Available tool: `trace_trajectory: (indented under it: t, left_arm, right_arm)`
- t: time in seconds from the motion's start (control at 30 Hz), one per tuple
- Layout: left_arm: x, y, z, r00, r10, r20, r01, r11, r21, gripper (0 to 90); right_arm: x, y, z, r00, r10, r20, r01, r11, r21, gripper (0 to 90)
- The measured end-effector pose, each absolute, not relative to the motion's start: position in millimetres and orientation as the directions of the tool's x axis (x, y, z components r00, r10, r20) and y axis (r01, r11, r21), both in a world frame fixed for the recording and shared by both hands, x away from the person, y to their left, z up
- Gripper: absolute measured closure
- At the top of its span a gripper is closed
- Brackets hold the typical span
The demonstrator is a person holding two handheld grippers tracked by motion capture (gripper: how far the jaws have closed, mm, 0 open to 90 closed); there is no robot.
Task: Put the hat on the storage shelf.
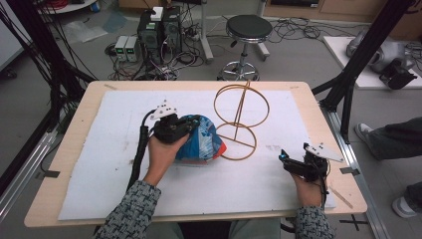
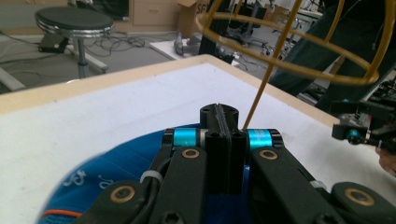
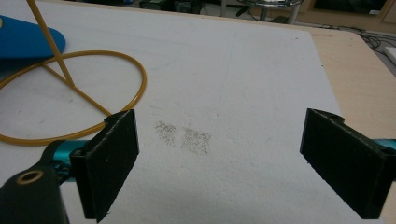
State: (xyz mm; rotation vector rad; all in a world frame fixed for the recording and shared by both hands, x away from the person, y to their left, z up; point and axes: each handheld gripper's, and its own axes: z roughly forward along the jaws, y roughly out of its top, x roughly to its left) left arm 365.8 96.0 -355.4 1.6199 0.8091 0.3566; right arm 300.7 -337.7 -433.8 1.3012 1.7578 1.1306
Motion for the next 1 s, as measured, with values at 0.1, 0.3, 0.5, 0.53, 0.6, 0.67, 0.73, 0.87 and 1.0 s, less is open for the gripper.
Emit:
trace_trajectory:
  t: [0.1,0.3,0.5,0.53,0.6,0.67,0.73,0.87,1.0]
  left_arm:
    - [366,103,-342,0.705,0.679,-0.204,0.294,-0.017,0.956,89.5]
    - [374,114,-327,0.679,0.698,-0.228,0.296,0.024,0.955,89.5]
    - [377,119,-310,0.668,0.711,-0.218,0.272,0.039,0.961,89.4]
    - [378,120,-308,0.665,0.714,-0.217,0.272,0.04,0.962,89.4]
    - [381,123,-302,0.657,0.723,-0.212,0.267,0.04,0.963,89.4]
    - [383,126,-298,0.649,0.729,-0.218,0.267,0.05,0.962,89.5]
    - [385,128,-291,0.639,0.738,-0.215,0.263,0.052,0.963,89.4]
    - [390,130,-276,0.632,0.748,-0.201,0.25,0.048,0.967,89.5]
    - [395,130,-261,0.624,0.759,-0.187,0.236,0.045,0.971,89.4]
  right_arm:
    - [301,-338,-434,-0.282,0.959,-0.017,0.383,0.129,0.915,10.7]
    - [299,-339,-433,-0.276,0.961,-0.006,0.378,0.114,0.919,10.7]
    - [299,-339,-433,-0.275,0.961,-0.004,0.384,0.114,0.916,10.7]
    - [299,-339,-433,-0.278,0.961,-0.009,0.382,0.119,0.916,10.7]
    - [299,-338,-433,-0.278,0.96,-0.009,0.383,0.119,0.916,10.7]
    - [300,-338,-434,-0.279,0.96,-0.008,0.383,0.119,0.916,10.7]
    - [300,-338,-434,-0.28,0.96,-0.008,0.384,0.119,0.916,10.7]
    - [300,-339,-434,-0.281,0.96,-0.005,0.384,0.117,0.916,10.7]
    - [301,-339,-434,-0.282,0.959,-0.002,0.384,0.115,0.916,10.7]
